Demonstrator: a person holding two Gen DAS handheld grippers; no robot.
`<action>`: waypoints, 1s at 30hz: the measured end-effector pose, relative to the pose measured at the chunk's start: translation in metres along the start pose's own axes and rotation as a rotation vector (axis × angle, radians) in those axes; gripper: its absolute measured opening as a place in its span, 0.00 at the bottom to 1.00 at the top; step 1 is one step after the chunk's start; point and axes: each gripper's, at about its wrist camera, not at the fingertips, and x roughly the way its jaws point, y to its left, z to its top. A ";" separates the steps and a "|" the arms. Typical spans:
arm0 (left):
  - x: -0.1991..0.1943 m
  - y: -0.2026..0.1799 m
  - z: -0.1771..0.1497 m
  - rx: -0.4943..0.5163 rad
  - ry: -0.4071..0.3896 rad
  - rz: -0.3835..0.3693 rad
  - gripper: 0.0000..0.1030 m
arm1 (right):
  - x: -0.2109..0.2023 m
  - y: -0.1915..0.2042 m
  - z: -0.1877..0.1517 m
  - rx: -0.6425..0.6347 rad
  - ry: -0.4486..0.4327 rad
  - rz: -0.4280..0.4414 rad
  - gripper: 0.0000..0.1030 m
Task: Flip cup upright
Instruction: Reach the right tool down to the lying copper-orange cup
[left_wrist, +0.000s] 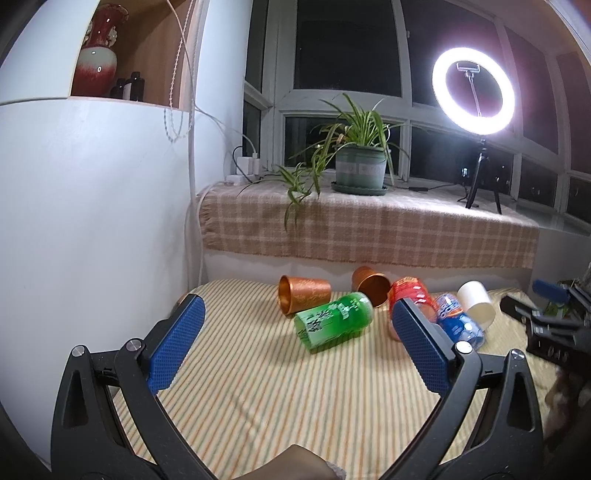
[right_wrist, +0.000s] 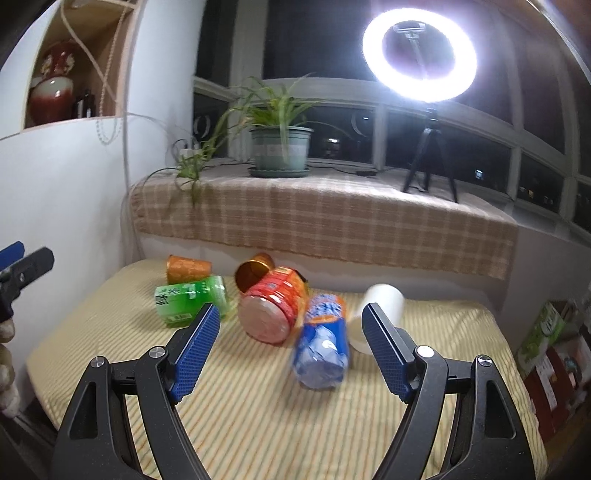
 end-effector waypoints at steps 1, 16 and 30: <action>0.001 0.002 -0.002 0.002 0.005 0.004 1.00 | 0.005 0.002 0.003 -0.011 0.001 0.017 0.77; 0.014 0.044 -0.025 -0.004 0.075 0.086 1.00 | 0.118 0.056 0.059 -0.315 0.118 0.323 0.77; 0.029 0.070 -0.032 -0.049 0.117 0.140 1.00 | 0.228 0.132 0.070 -0.688 0.347 0.536 0.77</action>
